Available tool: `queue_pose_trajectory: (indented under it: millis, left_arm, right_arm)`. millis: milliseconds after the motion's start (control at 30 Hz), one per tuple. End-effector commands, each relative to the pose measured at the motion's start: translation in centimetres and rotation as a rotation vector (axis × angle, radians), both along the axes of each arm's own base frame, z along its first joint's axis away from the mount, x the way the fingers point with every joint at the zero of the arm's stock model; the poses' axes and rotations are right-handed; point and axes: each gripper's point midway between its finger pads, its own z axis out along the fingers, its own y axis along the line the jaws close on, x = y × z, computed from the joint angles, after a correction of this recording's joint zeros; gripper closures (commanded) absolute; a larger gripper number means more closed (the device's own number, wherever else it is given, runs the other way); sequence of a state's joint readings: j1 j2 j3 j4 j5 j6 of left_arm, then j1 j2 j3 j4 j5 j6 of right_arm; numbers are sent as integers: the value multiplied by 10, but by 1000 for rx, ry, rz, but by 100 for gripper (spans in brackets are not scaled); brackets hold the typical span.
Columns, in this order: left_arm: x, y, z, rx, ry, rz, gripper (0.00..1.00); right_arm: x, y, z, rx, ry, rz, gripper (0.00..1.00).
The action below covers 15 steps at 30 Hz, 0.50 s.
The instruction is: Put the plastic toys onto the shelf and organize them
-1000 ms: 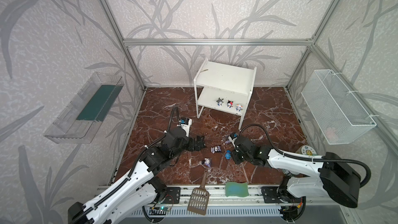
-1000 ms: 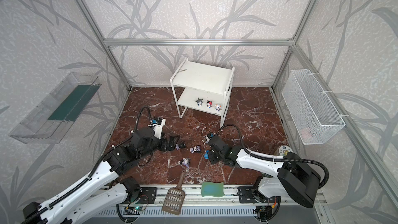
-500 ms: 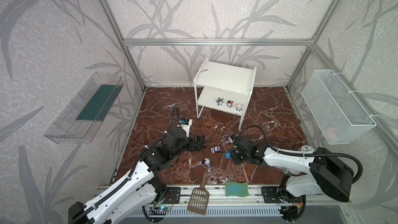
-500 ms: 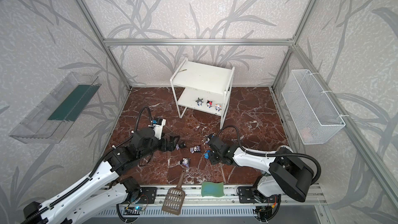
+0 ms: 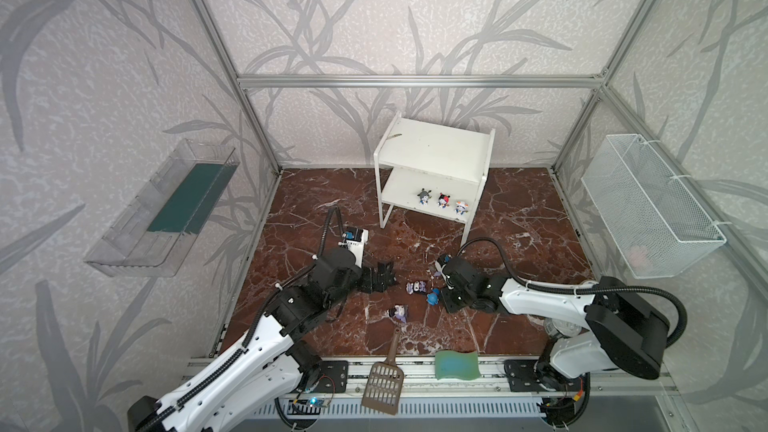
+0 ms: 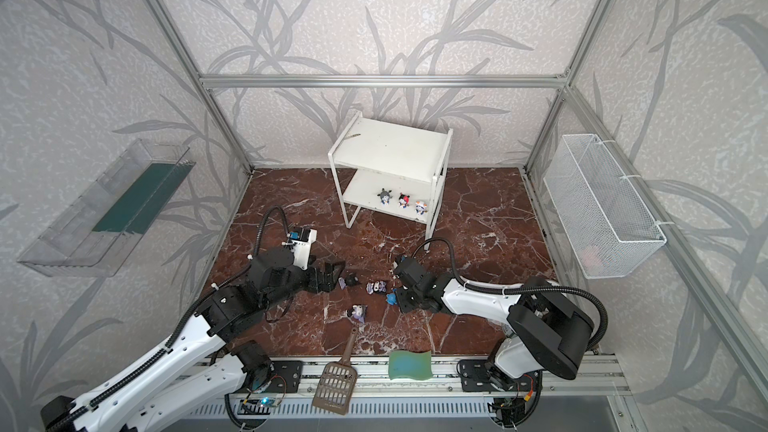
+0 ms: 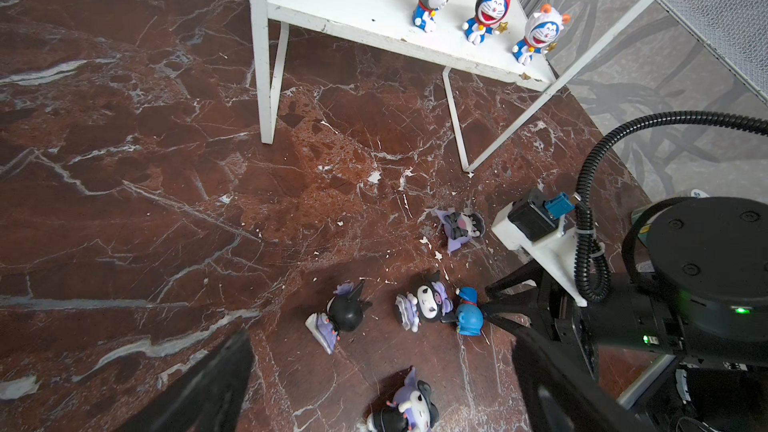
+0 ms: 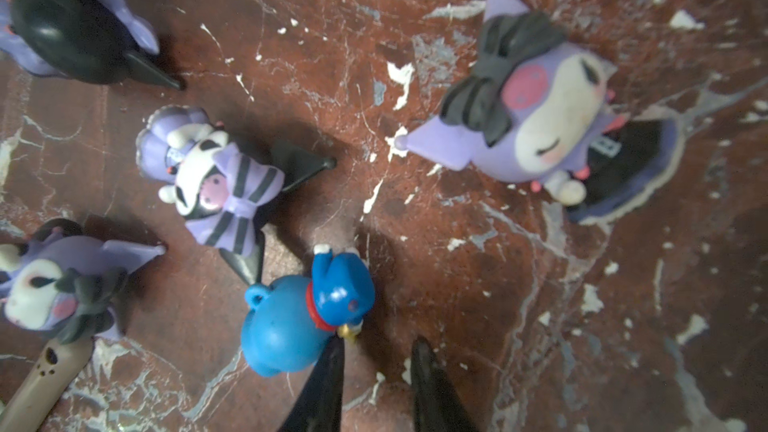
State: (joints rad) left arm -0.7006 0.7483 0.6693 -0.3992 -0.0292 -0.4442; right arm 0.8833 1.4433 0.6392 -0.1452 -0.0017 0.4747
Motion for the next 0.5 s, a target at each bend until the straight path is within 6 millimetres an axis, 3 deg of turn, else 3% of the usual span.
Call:
queue_pose_trajectory:
  millis: [0, 467]
  left_arm:
    - [0, 2, -5, 20, -2, 2, 1]
    - [-1, 2, -3, 19, -7, -4, 1]
  right_arm:
    - [4, 7, 21, 43, -44, 18, 68]
    - [1, 28, 16, 66, 10, 63, 63]
